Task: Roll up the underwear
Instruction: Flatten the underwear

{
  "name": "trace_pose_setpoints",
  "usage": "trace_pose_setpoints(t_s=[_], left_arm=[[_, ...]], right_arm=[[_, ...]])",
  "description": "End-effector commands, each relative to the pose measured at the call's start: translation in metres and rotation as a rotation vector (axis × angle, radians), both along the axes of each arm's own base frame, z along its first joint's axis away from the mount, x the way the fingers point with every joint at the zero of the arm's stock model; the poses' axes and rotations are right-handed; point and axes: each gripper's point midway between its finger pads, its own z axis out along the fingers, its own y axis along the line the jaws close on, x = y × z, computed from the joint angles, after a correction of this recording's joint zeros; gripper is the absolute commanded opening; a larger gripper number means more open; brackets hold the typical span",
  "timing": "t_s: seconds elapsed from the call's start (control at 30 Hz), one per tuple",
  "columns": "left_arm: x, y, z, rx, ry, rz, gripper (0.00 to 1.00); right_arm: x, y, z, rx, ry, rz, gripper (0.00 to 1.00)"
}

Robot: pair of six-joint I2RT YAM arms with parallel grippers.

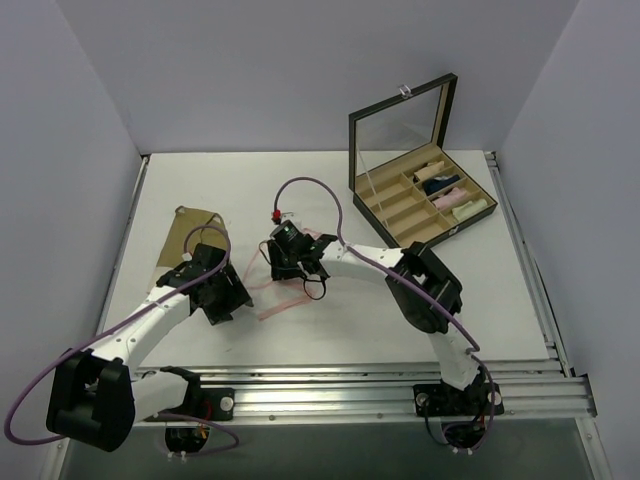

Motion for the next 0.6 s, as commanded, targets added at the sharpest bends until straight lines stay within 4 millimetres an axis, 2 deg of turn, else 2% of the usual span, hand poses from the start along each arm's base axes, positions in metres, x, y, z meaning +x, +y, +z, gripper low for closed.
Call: trace_pose_setpoints(t_s=[0.0, 0.17, 0.27, 0.3, 0.4, 0.53, 0.57], left_arm=[[0.003, -0.001, 0.006, -0.012, -0.015, -0.015, 0.7], [0.01, 0.001, 0.013, -0.004, -0.024, -0.013, 0.69], [0.013, 0.002, 0.015, -0.002, -0.031, -0.01, 0.69], [0.015, 0.002, 0.016, -0.004, -0.035, -0.008, 0.69], [0.019, 0.001, 0.014, -0.011, -0.035, -0.003, 0.69], [0.026, -0.002, 0.01, -0.025, -0.035, -0.001, 0.69], [0.027, -0.003, 0.006, -0.025, -0.024, -0.002, 0.69]], right_arm=[[0.012, 0.008, 0.005, -0.005, -0.044, -0.036, 0.37], [0.015, 0.004, -0.011, -0.067, -0.046, -0.057, 0.34], [0.017, 0.0, -0.012, -0.088, -0.054, -0.064, 0.15], [0.018, -0.002, -0.011, -0.097, -0.06, -0.071, 0.0], [0.02, -0.01, -0.004, -0.121, -0.071, -0.091, 0.0], [0.025, -0.016, 0.029, -0.093, -0.102, -0.105, 0.0], [0.028, -0.023, 0.032, -0.096, -0.092, -0.116, 0.0]])
